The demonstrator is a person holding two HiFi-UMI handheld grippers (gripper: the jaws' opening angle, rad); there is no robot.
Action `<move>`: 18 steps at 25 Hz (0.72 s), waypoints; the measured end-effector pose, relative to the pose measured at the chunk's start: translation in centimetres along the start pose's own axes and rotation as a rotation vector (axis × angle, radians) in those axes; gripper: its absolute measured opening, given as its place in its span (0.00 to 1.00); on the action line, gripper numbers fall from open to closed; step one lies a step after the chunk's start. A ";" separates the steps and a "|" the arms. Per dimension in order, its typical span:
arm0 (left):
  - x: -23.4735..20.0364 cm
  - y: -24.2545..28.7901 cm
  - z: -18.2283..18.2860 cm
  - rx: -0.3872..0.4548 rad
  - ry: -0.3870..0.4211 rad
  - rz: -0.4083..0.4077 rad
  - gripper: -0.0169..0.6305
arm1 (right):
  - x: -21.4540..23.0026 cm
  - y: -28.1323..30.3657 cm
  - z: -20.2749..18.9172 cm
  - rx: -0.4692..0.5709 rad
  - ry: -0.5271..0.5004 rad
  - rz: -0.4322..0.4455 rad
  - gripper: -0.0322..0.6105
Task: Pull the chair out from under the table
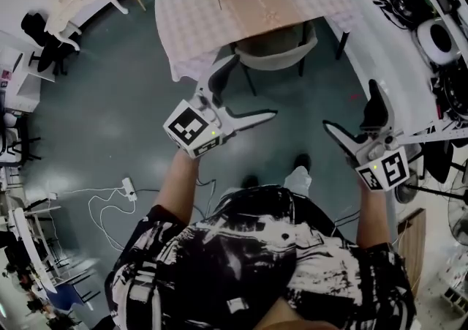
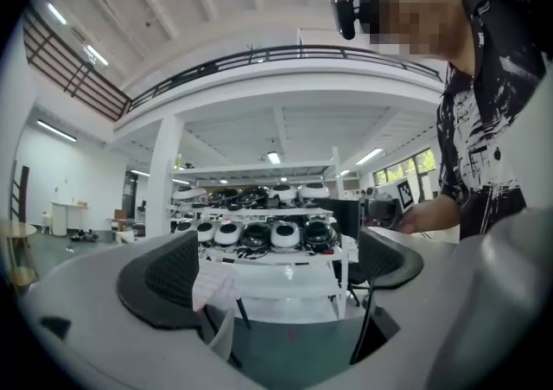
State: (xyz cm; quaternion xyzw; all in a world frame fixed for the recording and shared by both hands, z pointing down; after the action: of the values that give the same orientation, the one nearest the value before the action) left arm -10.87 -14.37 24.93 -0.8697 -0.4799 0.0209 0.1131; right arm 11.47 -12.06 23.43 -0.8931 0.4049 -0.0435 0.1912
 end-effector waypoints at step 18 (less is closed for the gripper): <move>-3.5 17.0 -7.6 -0.081 0.005 0.253 0.89 | 22.3 2.0 -5.4 -0.019 0.123 0.252 0.94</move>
State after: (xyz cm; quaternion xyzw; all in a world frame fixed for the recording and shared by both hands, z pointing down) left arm 2.43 -27.33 28.36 -0.9273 -0.3665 0.0133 0.0754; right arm 23.69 -31.46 25.96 -0.8326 0.5253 -0.0699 0.1614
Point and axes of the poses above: the fingertips, and each gripper's own axes: y forward along the fingers, x to its right, z out of its top, the point moved 4 cm from there along -y, backward along the fingers, and after that the axes turned 13 degrees about x, right-handed, at the moved point
